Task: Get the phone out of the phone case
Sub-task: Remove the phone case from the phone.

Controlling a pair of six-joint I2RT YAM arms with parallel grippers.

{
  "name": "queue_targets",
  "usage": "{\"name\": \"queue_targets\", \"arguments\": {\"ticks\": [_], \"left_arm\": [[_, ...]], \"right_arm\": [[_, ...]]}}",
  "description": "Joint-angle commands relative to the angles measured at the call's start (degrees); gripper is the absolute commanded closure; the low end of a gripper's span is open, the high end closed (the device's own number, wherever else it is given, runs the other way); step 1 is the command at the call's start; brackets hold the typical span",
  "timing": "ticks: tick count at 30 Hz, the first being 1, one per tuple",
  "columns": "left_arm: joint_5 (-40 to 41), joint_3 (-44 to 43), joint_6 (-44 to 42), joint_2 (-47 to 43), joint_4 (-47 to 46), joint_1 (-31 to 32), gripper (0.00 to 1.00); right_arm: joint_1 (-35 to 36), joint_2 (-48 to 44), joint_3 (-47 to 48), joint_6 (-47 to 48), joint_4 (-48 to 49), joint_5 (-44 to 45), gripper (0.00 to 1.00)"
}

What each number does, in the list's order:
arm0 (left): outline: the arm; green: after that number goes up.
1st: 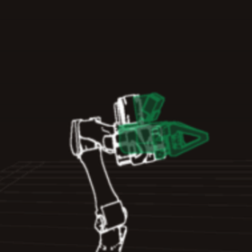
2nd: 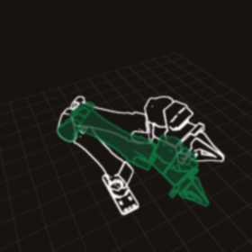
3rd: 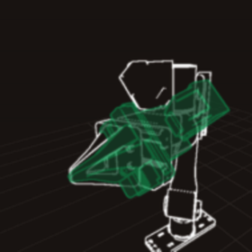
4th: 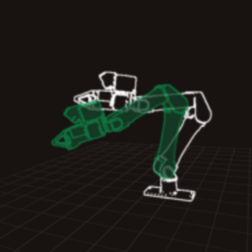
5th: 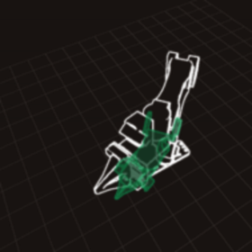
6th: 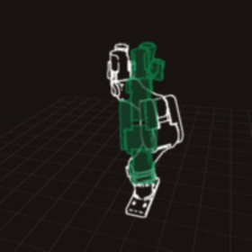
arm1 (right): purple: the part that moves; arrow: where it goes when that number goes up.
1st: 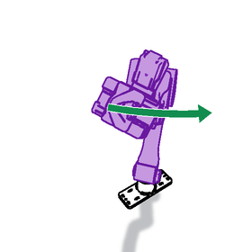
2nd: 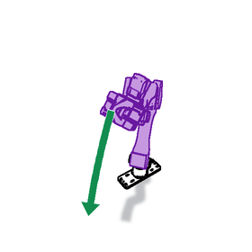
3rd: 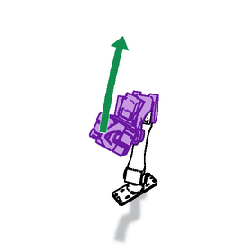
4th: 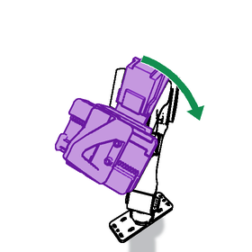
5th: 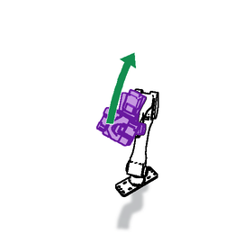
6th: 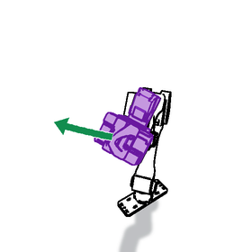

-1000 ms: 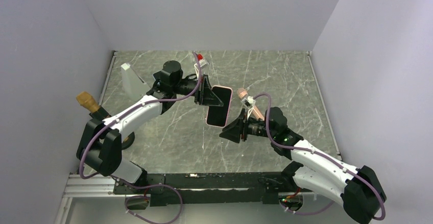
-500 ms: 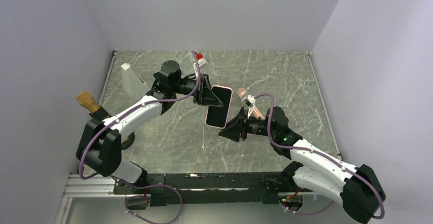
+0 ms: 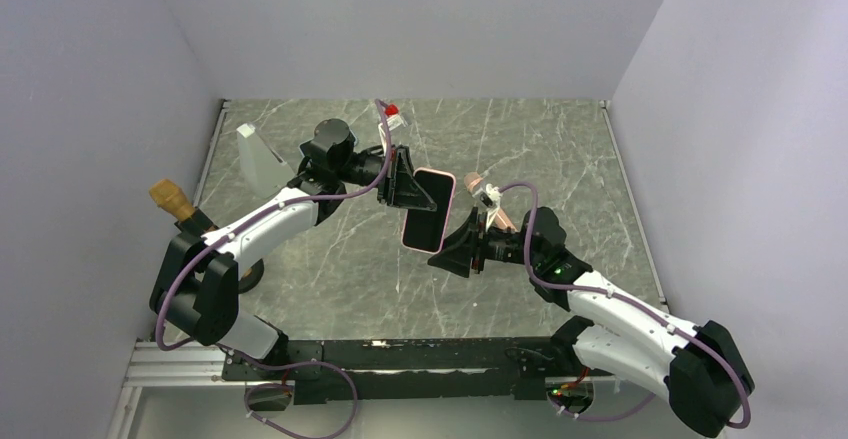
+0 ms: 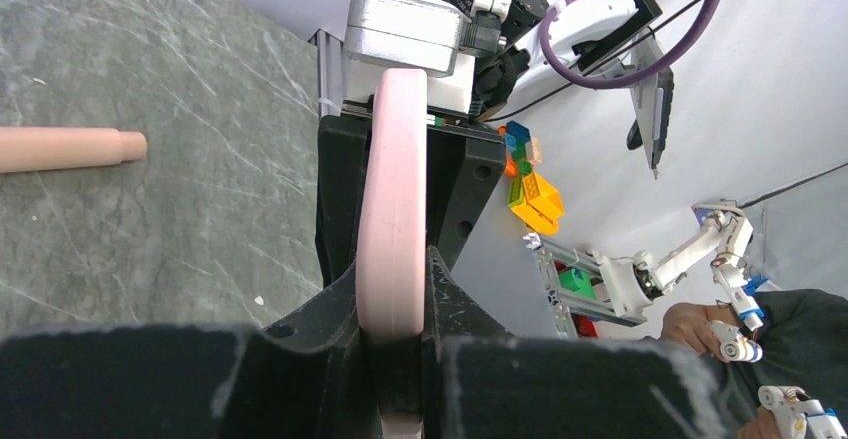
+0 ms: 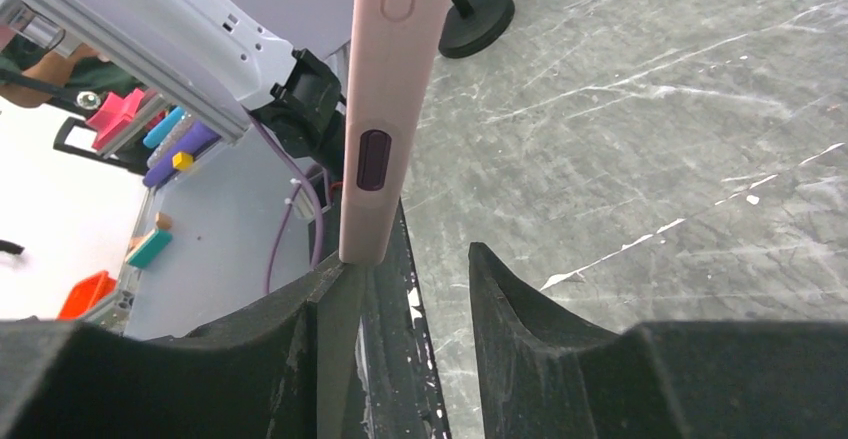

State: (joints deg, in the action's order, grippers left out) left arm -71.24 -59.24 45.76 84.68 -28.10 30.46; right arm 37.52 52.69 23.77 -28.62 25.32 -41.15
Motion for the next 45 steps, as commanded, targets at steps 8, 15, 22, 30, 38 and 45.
{"name": "queue_targets", "arguments": {"ticks": [8,15,22,30,38,45], "left_arm": [[-0.98,-1.66,-3.57,-0.66,1.22,0.62,1.00],[-1.59,-1.56,-2.28,-0.82,-0.18,0.95,1.00],[-5.00,-1.49,6.68,-0.95,-6.78,1.03,1.00],[-2.56,2.63,28.75,-4.37,-24.50,1.13,1.00],[1.91,7.12,34.97,-7.51,-27.76,2.34,1.00],[6.60,6.86,23.21,-10.41,-11.16,7.00,1.00]], "right_arm": [[-0.27,0.85,2.31,-0.49,7.41,-2.46,0.53],[-0.32,2.74,2.33,2.00,7.82,-3.90,0.71],[-0.18,2.84,2.12,12.47,6.26,-6.82,1.00],[3.81,1.13,7.09,25.73,-1.80,-5.64,1.00],[4.89,6.22,15.48,27.93,0.37,-11.10,1.00],[4.88,6.77,20.23,33.36,-6.21,-12.22,1.00]]}}
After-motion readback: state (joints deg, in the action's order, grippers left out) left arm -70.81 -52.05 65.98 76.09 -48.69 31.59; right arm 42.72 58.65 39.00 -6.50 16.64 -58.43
